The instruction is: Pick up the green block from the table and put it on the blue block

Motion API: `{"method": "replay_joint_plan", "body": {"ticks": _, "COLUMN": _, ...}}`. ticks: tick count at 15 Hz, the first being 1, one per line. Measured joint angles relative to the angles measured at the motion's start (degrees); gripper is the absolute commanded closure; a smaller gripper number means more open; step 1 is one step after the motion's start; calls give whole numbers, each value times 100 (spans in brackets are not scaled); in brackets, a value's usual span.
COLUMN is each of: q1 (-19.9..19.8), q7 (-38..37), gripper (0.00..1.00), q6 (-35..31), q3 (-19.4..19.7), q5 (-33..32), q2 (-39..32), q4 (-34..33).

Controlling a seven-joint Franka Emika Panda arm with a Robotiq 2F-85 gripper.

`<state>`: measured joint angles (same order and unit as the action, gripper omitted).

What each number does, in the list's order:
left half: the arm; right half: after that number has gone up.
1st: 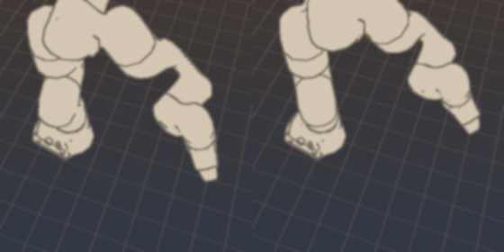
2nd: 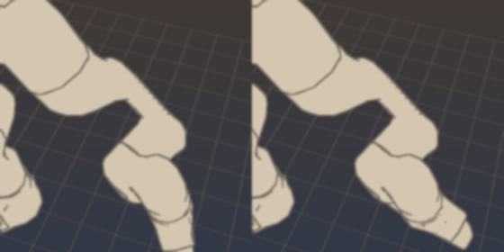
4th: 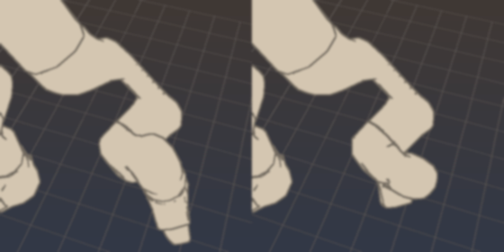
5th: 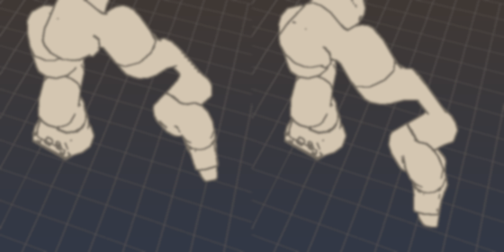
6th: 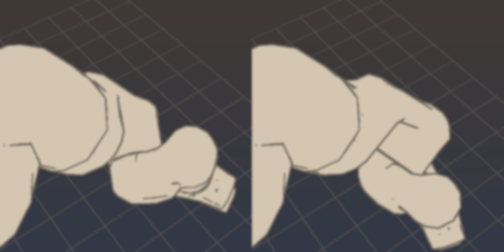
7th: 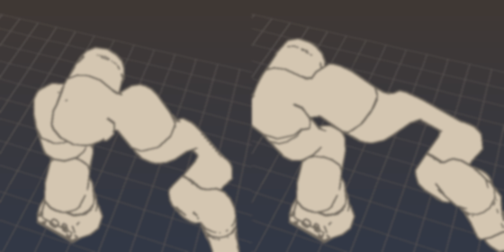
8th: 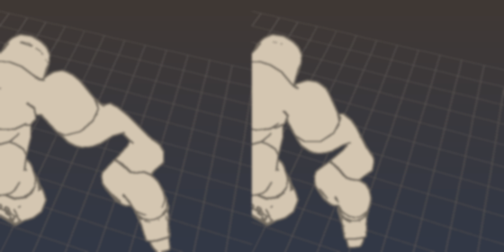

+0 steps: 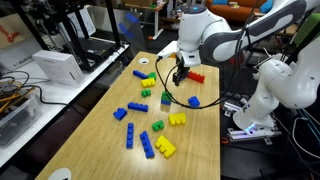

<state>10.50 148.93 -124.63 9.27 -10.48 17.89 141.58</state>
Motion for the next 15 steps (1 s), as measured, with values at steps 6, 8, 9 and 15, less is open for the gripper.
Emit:
{"method": "replay_joint_plan", "body": {"ticks": 6, "q1": 1758, "q7": -9, "gripper": 0, "q6": 814, "q3": 1493, "q5": -553, "q2": 417, "q4": -40}}
{"method": "replay_joint_plan", "body": {"ticks": 8, "q1": 2061, "q7": -9, "gripper": 0, "q6": 1006, "q3": 1848, "q5": -765, "q2": 575, "q4": -60}}
{"method": "replay_joint_plan", "body": {"ticks": 9, "q1": 2190, "q7": -9, "gripper": 0, "q6": 1083, "q3": 2007, "q5": -862, "q2": 649, "q4": -72}}
{"method": "replay_joint_plan", "body": {"ticks": 15, "q1": 2565, "q7": -9, "gripper": 0, "q6": 1357, "q3": 2548, "q5": -1161, "q2": 891, "q4": -189}}
